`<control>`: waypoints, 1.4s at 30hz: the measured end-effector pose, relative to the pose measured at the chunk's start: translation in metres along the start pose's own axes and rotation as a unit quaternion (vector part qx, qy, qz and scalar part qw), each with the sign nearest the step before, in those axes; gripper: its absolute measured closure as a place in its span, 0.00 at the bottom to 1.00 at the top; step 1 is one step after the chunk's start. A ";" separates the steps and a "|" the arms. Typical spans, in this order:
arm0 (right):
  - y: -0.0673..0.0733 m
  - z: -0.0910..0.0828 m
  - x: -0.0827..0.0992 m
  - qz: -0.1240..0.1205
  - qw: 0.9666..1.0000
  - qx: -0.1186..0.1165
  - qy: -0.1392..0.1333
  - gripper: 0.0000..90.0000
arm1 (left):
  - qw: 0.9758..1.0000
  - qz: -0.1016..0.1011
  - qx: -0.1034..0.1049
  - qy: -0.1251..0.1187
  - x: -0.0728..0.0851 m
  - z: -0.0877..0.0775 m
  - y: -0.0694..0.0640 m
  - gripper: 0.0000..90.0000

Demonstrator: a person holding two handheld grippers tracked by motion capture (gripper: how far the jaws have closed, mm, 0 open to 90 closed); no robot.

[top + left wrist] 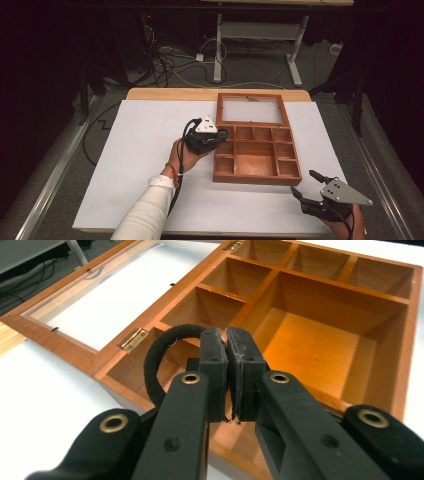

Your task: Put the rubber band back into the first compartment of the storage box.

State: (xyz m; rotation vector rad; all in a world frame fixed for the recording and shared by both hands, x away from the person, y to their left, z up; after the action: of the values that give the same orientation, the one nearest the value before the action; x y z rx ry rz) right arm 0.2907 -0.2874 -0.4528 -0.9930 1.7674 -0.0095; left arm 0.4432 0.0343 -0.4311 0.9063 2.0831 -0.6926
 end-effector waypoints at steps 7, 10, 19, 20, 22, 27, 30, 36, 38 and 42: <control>-0.001 0.000 0.001 -0.001 1.000 -0.001 -0.001 0.27 | 1.000 -0.020 -0.003 0.005 -0.006 0.016 0.012 0.93; -0.001 0.000 0.001 -0.001 1.000 -0.001 -0.001 0.27 | 1.000 -0.027 -0.004 0.008 -0.007 0.024 0.013 0.93; 0.001 -0.003 -0.002 -0.005 1.000 0.004 -0.011 0.28 | 0.998 -0.045 -0.027 0.018 -0.010 0.039 0.017 0.93; 0.001 -0.003 -0.002 -0.007 1.000 0.005 -0.011 0.28 | 0.998 -0.047 -0.026 0.020 -0.010 0.040 0.017 0.93; 0.001 -0.003 -0.002 -0.008 1.000 0.004 -0.012 0.28 | 0.998 -0.046 -0.031 0.022 -0.011 0.043 0.018 0.93; 0.001 -0.002 -0.001 -0.011 1.000 0.002 -0.010 0.28 | 0.998 -0.048 -0.035 0.032 -0.008 0.048 0.021 0.93; 0.002 -0.002 -0.001 -0.014 1.000 0.001 -0.007 0.28 | 0.998 -0.049 -0.036 0.034 -0.008 0.050 0.021 0.93; 0.002 -0.001 -0.001 -0.016 1.000 -0.001 -0.005 0.28 | 0.997 -0.050 -0.039 0.037 -0.006 0.051 0.023 0.89; 0.002 -0.001 -0.001 -0.016 1.000 -0.002 -0.005 0.29 | 0.997 -0.052 -0.039 0.036 -0.006 0.051 0.023 0.89; 0.003 -0.001 -0.001 -0.018 1.000 -0.005 -0.004 0.30 | 0.997 -0.053 -0.038 0.030 -0.006 0.050 0.022 0.87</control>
State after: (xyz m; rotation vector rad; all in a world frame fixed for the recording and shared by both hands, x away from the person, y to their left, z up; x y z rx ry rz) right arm 0.2883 -0.2855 -0.4533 -1.0315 1.7439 -0.0193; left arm 0.4842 0.0105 -0.4583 0.7882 2.2079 -0.6418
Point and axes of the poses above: each handheld gripper's, and its own axes: z roughly forward along the jaws, x roughly out of its underside, y roughly to its left, the point moved 4 cm from there along z, roughly forward along the jaws, and after that the axes turned 15 degrees about -z, right-handed, at the moved point
